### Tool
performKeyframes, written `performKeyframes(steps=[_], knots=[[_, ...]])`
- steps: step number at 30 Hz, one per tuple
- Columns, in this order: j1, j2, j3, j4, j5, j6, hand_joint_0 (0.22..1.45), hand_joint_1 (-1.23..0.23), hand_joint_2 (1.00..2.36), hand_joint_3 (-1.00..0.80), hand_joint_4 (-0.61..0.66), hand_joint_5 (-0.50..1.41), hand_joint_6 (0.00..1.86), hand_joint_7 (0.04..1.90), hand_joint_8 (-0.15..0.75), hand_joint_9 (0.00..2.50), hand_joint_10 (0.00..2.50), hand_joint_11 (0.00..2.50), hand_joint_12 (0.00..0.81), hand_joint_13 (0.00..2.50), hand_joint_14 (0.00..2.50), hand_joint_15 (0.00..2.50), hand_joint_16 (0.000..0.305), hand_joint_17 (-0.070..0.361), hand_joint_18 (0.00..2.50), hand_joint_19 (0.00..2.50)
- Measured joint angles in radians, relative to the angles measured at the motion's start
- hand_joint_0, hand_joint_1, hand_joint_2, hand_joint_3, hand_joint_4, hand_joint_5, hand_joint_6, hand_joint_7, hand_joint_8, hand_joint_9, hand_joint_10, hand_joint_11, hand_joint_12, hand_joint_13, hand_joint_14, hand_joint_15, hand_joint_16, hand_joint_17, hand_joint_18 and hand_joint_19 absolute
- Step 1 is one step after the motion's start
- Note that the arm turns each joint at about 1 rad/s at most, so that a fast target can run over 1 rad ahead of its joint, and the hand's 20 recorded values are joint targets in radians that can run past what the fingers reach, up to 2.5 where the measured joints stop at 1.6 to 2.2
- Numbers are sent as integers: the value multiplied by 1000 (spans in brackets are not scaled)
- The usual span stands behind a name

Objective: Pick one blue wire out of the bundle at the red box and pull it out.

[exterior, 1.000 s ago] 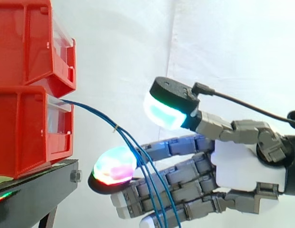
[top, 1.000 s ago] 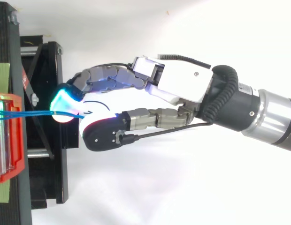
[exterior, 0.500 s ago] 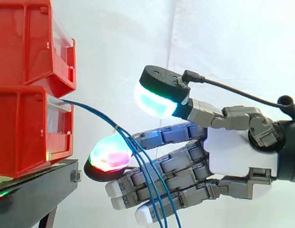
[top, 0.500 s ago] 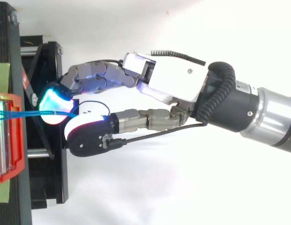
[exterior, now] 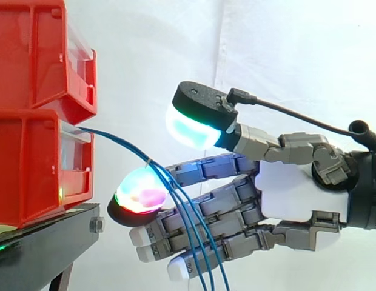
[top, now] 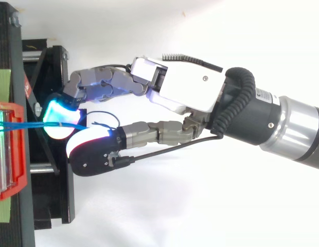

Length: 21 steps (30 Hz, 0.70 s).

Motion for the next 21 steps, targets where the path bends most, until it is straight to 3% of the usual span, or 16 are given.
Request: performKeyframes(steps=[14,19,21], knots=[[-1,-8,0,32,0,-18,570,-593,1009,-401,386,-130,503,1091,354,639,5,179,431,426,3,95,58,131,545,397],[-2,-9,2,34,-2,-18,596,-639,1012,-347,316,-115,500,1292,356,654,5,207,428,439,2,92,58,129,569,402],[-2,-9,4,33,-3,-17,602,-650,1014,-329,323,-123,537,1261,356,658,5,214,427,441,3,94,57,129,580,397]])
